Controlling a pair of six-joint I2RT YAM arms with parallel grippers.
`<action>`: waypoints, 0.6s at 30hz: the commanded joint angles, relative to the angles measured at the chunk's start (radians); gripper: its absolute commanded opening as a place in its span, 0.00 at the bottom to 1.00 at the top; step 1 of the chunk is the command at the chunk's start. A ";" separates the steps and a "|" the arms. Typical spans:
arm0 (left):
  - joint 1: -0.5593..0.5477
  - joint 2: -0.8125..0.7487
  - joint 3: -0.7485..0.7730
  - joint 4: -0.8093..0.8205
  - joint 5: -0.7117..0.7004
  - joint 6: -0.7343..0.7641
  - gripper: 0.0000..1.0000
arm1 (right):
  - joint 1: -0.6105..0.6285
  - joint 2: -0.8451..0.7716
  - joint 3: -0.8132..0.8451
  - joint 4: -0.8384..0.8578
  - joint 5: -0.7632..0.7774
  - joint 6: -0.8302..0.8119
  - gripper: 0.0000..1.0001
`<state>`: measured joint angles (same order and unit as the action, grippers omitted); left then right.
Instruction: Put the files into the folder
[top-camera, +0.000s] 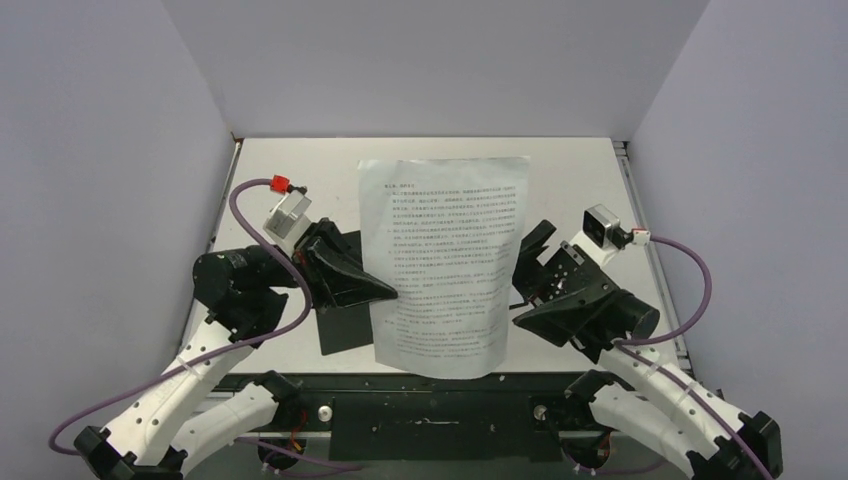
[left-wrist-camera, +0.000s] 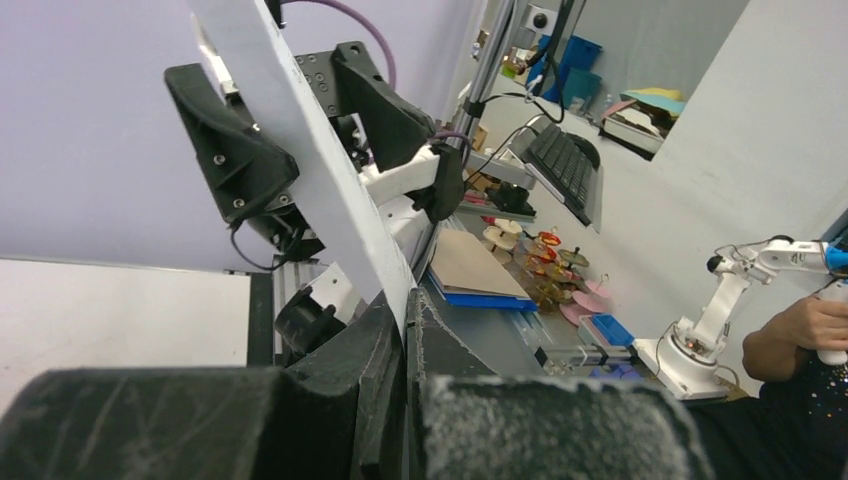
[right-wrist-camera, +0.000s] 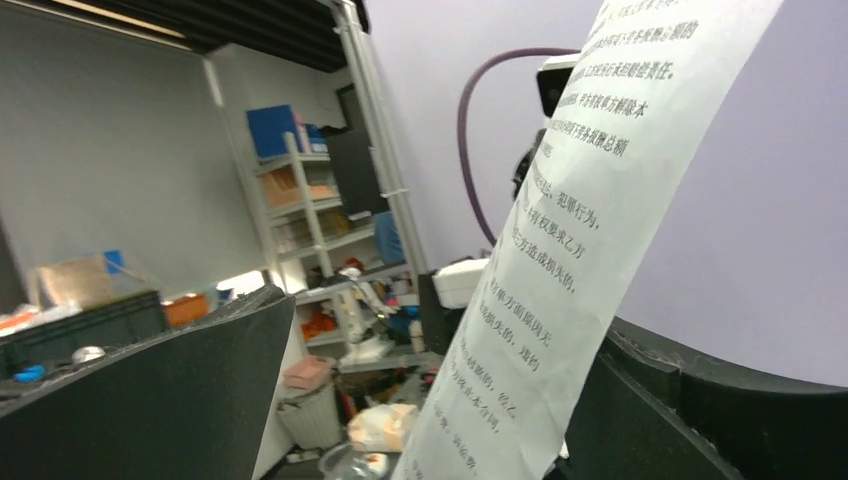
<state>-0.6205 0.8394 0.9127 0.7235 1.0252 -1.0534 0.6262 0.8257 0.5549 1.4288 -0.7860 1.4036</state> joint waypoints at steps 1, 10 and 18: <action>-0.004 -0.023 0.041 -0.141 -0.046 0.117 0.00 | 0.010 -0.091 0.062 -0.312 -0.034 -0.217 0.93; -0.002 -0.028 0.056 -0.300 -0.098 0.217 0.00 | 0.015 -0.133 0.147 -0.658 -0.055 -0.393 0.61; 0.005 -0.044 0.054 -0.360 -0.112 0.254 0.00 | 0.015 -0.140 0.171 -0.761 -0.072 -0.447 0.34</action>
<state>-0.6201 0.8181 0.9176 0.3950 0.9382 -0.8444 0.6331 0.6964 0.6735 0.7307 -0.8352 1.0206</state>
